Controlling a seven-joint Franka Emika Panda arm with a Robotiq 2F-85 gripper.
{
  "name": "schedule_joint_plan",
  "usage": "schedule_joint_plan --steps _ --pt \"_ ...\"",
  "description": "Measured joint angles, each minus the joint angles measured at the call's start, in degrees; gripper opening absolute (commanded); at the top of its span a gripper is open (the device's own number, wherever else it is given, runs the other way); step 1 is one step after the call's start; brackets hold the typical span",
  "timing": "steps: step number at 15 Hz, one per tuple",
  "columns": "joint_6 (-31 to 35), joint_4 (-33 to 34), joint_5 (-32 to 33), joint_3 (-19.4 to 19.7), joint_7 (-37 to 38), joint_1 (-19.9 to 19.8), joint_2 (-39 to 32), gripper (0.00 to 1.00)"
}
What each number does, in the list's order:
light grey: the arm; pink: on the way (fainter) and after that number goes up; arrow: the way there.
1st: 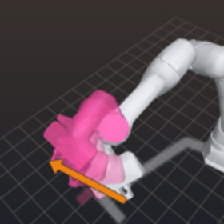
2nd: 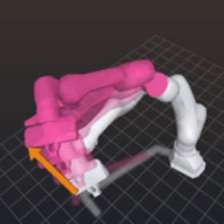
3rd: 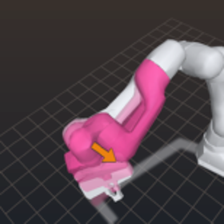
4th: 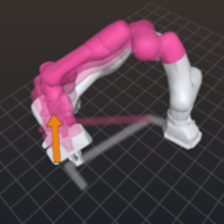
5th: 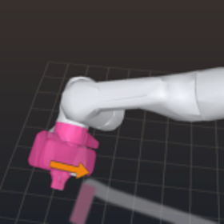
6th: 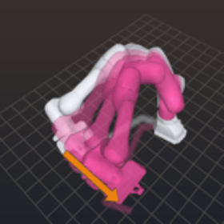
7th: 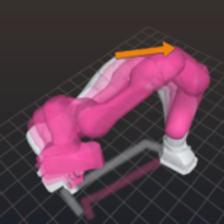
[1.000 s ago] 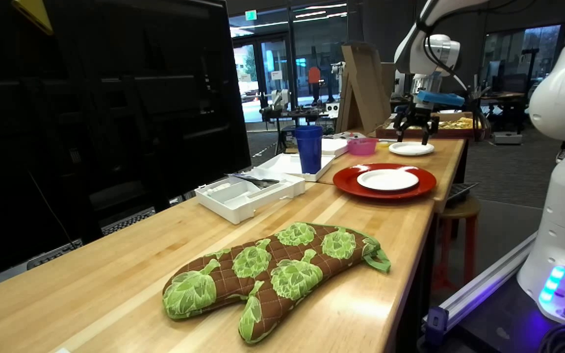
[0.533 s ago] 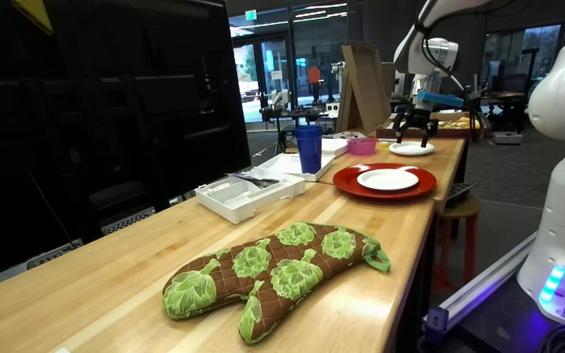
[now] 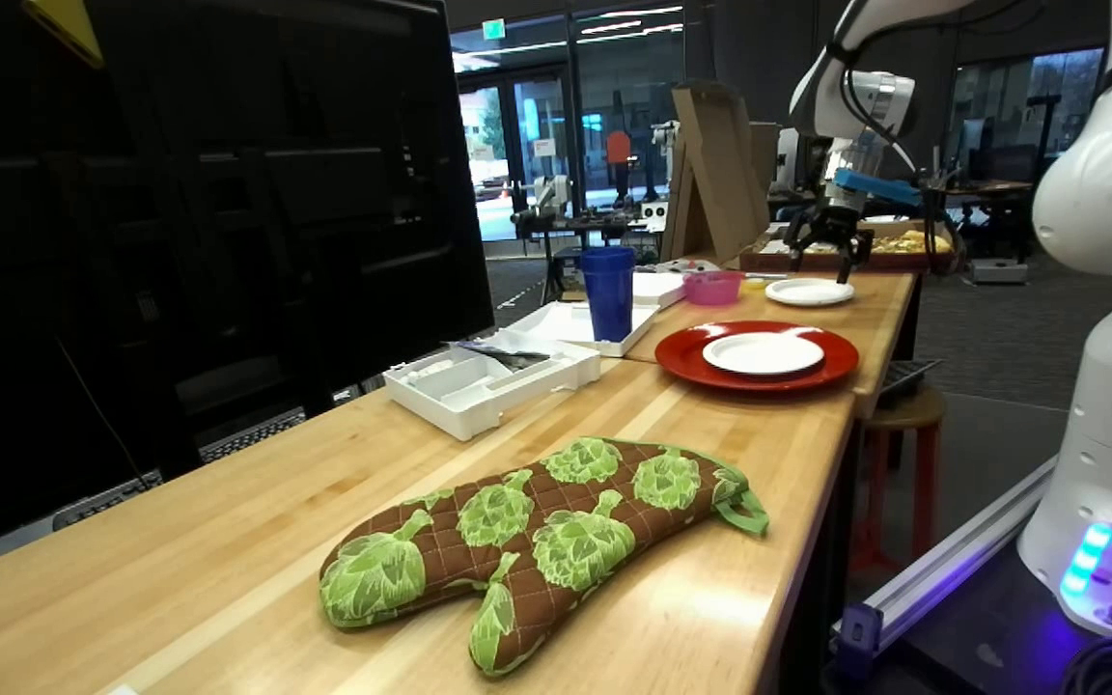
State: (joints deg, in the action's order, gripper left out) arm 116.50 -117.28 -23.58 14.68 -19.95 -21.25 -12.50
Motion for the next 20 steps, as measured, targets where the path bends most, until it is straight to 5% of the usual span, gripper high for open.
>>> schedule_joint_plan --steps 20 --pt "-14.03 14.51 -4.85 0.14 -1.95 -8.27 -10.5 1.0"
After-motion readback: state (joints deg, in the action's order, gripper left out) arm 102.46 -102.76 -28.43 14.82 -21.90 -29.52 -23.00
